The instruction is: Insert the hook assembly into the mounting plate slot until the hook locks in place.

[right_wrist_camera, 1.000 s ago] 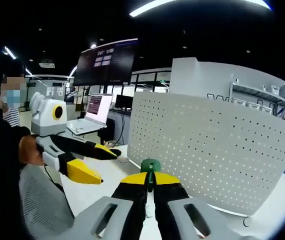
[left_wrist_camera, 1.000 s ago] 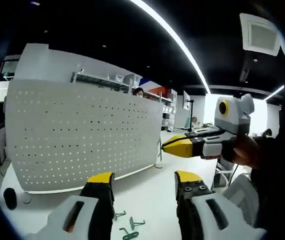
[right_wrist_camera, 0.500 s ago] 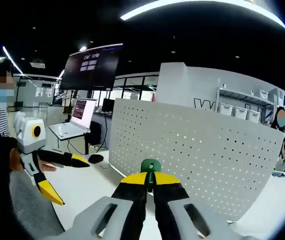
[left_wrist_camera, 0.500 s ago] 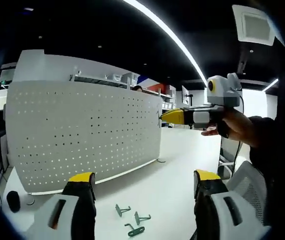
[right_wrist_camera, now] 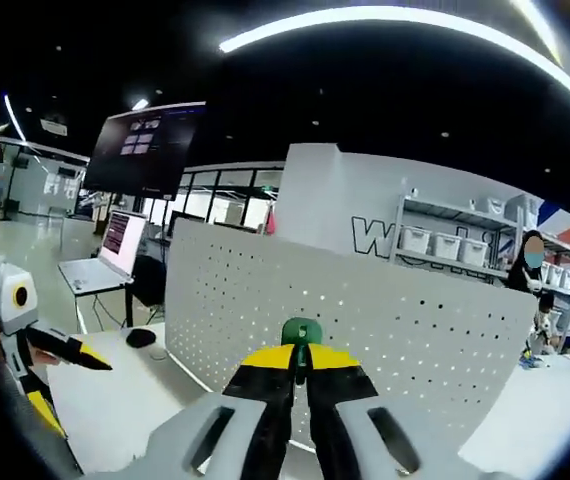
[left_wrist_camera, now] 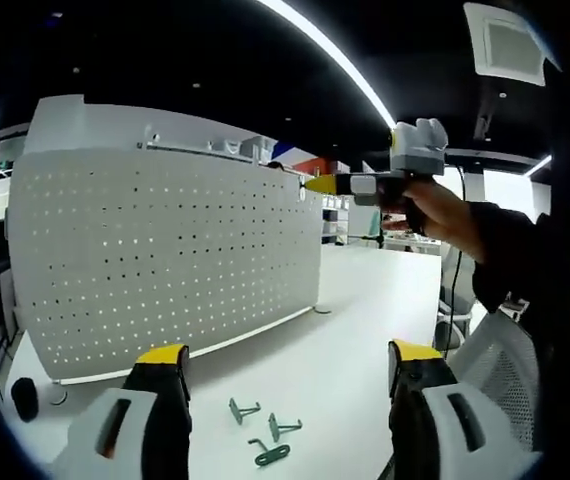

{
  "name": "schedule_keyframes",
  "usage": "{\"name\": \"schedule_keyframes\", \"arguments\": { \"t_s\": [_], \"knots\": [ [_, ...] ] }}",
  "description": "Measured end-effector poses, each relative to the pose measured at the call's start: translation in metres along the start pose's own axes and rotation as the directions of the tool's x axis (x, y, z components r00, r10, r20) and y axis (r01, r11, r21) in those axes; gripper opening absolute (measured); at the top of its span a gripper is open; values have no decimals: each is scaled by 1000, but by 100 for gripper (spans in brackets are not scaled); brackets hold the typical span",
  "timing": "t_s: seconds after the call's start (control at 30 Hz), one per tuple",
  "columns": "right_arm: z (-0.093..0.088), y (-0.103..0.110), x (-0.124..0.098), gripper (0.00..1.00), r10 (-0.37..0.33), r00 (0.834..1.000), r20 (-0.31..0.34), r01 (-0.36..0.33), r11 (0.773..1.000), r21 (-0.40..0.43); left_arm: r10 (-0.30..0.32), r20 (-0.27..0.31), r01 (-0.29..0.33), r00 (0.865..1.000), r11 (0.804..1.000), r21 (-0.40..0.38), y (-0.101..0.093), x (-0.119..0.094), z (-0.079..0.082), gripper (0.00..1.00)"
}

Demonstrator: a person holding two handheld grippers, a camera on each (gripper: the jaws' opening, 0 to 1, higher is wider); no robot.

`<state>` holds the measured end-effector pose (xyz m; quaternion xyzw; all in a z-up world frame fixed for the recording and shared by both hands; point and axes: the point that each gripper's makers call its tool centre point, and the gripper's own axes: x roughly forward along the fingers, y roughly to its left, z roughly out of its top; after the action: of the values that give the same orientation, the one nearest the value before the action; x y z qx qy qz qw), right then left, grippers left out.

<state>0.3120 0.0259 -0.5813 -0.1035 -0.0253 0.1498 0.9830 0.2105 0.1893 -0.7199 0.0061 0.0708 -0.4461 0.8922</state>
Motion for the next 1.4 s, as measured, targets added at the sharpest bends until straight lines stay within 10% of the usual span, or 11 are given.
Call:
{"name": "schedule_keyframes", "arguments": {
  "t_s": [0.73, 1.4],
  "knots": [
    [7, -49, 93, 1, -113, 993, 44, 114, 993, -13, 13, -8, -13, 1000, 1000, -1, 8, -3, -4, 80],
    [-8, -67, 116, 1, -171, 985, 25, 170, 984, 49, -5, -10, 5, 1000, 1000, -29, 8, -1, -5, 78]
  ]
}}
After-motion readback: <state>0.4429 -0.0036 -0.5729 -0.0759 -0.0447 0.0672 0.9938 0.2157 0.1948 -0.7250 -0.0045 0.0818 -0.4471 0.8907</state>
